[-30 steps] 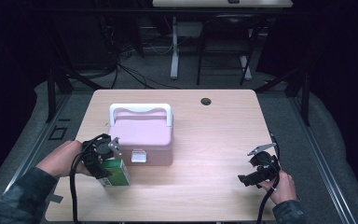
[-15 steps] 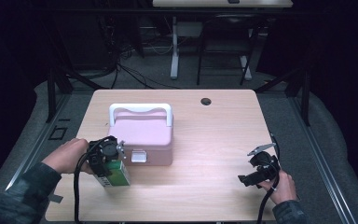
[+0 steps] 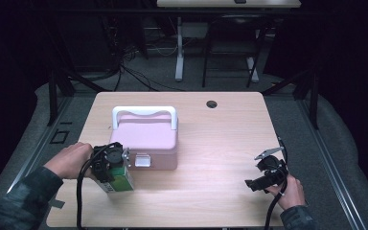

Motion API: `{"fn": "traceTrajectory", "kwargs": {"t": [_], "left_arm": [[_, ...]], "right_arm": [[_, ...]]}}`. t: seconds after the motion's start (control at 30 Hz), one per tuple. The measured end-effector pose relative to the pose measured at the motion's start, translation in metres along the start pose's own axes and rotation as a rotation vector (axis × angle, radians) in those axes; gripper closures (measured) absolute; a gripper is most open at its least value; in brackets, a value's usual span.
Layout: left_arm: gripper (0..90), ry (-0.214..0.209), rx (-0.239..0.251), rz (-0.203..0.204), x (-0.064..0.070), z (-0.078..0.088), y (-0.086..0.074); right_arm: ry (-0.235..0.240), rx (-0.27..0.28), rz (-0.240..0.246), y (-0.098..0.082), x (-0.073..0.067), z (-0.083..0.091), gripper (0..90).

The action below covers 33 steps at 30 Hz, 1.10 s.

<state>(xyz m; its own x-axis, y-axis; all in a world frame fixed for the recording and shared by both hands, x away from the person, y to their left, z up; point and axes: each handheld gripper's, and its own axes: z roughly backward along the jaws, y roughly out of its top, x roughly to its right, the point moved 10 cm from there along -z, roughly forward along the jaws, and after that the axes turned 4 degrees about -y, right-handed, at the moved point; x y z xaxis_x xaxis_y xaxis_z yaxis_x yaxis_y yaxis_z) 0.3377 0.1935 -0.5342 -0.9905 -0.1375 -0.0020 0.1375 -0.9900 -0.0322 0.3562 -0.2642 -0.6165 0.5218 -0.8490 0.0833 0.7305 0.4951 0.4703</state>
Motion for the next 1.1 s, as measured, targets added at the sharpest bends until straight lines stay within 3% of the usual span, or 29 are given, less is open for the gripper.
{"fn": "traceTrajectory", "kwargs": {"t": [0.23, 0.47, 0.77, 1.1], "left_arm": [[63.7, -0.014, 0.000, 0.035, 0.002, 0.007, -0.003], [63.8, -0.019, -0.004, 0.108, 0.004, 0.011, -0.012], [63.8, 0.003, 0.005, 0.281, -0.006, 0.016, -0.033], [63.9, 0.002, 0.009, 0.366, -0.007, 0.021, -0.055]], "right_arm": [[0.001, -0.001, -0.002, 0.000, 0.000, 0.000, 1.2], [0.004, -0.001, -0.004, 0.000, 0.000, 0.001, 1.3], [0.000, -0.006, 0.006, -0.001, 0.000, 0.000, 1.3], [-0.003, -0.008, 0.005, -0.001, 0.000, 0.000, 1.3]]}}
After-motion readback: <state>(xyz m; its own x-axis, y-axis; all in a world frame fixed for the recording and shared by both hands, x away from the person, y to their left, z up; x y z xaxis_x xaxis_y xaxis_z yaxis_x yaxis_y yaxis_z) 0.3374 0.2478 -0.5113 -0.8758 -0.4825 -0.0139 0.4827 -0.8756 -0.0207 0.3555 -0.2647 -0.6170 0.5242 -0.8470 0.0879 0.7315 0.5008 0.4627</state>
